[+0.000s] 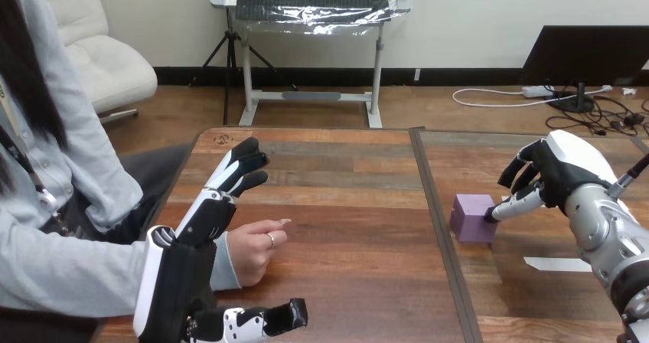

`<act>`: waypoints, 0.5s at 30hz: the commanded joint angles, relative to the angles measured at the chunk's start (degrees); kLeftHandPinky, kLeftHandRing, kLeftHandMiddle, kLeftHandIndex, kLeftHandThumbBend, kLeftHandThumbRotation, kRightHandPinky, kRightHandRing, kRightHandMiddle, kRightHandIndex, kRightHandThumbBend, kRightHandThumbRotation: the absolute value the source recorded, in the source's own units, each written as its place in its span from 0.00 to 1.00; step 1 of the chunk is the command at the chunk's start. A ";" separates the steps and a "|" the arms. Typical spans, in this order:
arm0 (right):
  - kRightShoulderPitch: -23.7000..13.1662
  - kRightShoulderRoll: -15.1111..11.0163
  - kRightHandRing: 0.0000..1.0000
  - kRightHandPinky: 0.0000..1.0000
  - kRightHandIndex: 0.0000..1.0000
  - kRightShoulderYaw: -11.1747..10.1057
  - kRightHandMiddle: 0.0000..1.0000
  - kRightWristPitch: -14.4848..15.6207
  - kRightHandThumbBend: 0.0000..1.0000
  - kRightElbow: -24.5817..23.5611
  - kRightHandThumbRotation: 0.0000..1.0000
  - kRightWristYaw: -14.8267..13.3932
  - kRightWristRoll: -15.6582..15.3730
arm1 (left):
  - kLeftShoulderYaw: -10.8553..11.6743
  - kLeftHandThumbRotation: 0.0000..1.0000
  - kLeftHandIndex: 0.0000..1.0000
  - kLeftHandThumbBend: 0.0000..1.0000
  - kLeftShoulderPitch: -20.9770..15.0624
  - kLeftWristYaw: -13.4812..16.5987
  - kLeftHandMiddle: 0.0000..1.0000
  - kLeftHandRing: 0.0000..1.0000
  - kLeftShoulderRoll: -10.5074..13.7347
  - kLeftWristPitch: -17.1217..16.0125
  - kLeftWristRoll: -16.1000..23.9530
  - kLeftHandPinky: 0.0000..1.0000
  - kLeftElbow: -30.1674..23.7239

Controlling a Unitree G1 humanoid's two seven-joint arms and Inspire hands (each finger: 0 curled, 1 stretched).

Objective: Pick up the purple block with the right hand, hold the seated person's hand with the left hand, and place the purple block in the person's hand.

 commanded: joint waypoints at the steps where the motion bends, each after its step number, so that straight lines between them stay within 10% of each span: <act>1: -2.87 -1.40 0.49 0.41 0.54 -1.55 0.54 -1.22 0.85 -1.55 0.00 0.03 1.37 | 0.29 0.49 0.83 1.00 -3.36 -0.04 0.92 0.92 0.10 0.08 0.26 0.82 -1.52; 15: -3.45 -1.67 0.57 0.48 0.65 -1.58 0.63 -2.49 0.95 -2.47 0.00 2.83 1.58 | -0.74 0.48 0.83 1.00 -3.84 -0.47 0.92 0.92 0.60 0.23 -0.78 0.83 -0.98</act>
